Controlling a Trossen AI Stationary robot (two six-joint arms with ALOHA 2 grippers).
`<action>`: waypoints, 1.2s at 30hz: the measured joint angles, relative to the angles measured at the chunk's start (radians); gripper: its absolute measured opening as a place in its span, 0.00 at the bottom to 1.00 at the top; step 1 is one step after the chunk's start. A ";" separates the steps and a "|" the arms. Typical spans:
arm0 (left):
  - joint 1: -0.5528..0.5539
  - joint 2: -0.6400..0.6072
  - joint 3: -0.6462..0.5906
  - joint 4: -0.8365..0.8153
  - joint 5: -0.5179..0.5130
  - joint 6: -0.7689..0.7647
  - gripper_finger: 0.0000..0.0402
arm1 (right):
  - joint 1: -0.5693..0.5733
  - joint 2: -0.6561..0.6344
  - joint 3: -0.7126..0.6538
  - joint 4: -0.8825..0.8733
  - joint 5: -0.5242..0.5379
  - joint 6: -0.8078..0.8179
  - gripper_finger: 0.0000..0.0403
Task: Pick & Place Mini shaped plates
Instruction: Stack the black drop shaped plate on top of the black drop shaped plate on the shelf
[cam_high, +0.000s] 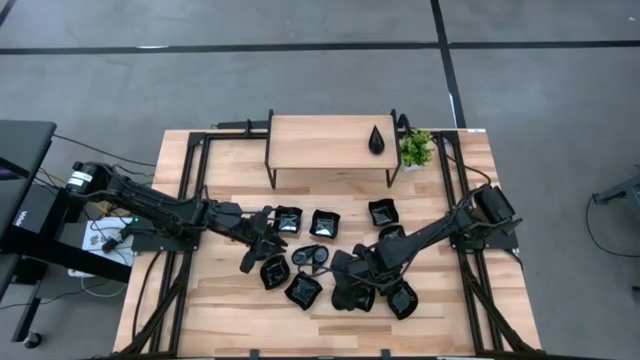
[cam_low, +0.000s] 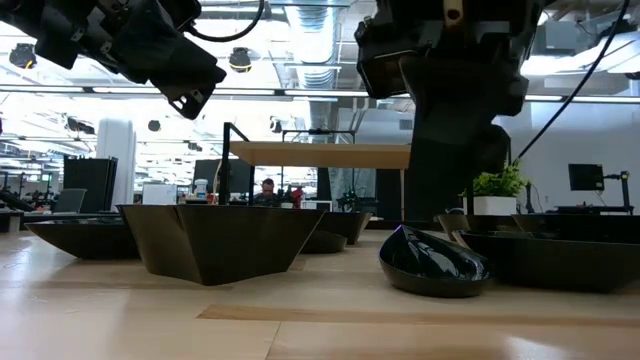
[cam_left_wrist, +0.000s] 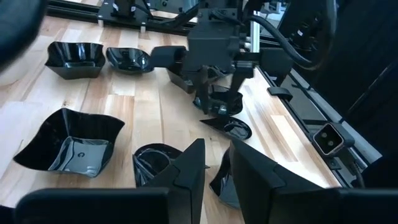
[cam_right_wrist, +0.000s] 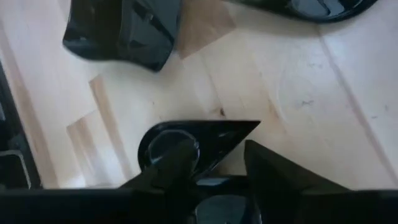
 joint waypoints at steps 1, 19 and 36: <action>0.003 0.000 0.000 0.000 0.000 -0.001 0.19 | -0.003 0.000 0.000 -0.006 -0.009 -0.013 0.40; 0.007 0.000 0.000 0.004 0.000 -0.002 0.19 | -0.047 0.040 0.001 -0.008 -0.053 -0.128 0.45; 0.015 0.000 0.000 0.008 0.000 -0.003 0.19 | -0.034 0.072 0.000 0.021 -0.092 -0.093 0.38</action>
